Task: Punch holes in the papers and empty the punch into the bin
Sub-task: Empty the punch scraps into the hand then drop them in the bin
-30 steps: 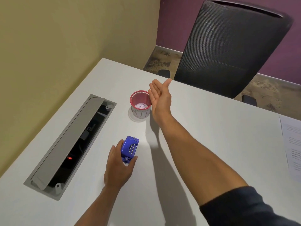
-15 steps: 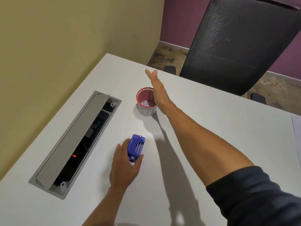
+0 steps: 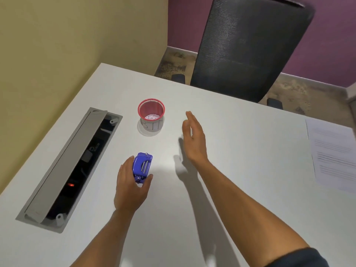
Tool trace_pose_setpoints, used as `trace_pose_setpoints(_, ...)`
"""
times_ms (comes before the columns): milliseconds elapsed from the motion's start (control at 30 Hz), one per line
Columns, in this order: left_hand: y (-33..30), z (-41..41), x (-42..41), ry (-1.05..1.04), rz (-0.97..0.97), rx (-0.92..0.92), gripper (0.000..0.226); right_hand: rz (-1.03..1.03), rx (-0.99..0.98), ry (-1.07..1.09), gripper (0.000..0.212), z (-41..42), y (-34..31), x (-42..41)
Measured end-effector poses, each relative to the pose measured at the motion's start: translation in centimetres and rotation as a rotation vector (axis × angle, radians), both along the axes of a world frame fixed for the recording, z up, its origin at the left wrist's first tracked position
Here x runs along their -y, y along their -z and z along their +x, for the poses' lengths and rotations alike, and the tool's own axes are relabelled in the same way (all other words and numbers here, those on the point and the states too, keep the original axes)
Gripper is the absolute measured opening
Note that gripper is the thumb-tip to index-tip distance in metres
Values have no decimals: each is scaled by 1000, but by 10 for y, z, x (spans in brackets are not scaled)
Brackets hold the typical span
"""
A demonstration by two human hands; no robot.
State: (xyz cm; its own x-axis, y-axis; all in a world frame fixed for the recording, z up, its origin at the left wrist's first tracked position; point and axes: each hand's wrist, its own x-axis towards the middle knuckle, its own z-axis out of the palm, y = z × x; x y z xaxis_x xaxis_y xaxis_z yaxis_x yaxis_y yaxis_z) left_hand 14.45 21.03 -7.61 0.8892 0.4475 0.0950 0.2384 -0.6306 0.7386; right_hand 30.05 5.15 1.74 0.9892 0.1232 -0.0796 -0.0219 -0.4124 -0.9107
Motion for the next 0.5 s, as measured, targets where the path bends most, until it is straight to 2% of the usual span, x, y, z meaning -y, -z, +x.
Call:
trace_pose_setpoints(67,-2,-2,1,-38,-86,-75,81,-6,-7,2,67,-19,5,26)
trace_pose_setpoints(167,-12,-4,5,-39,-147,-117,89,-10,-6,18,58,-51,13,63)
trace_pose_setpoints(267,-29,-3,22,4,-25,-102,84,-66,-1,73,56,-80,21,94)
trace_pose_setpoints(400,-58,-14,60,121,180,-55,89,-222,3,153,53,-117,25,136)
trace_pose_setpoints(500,-70,-27,88,249,227,-51,84,-332,41,251,53,-151,23,167)
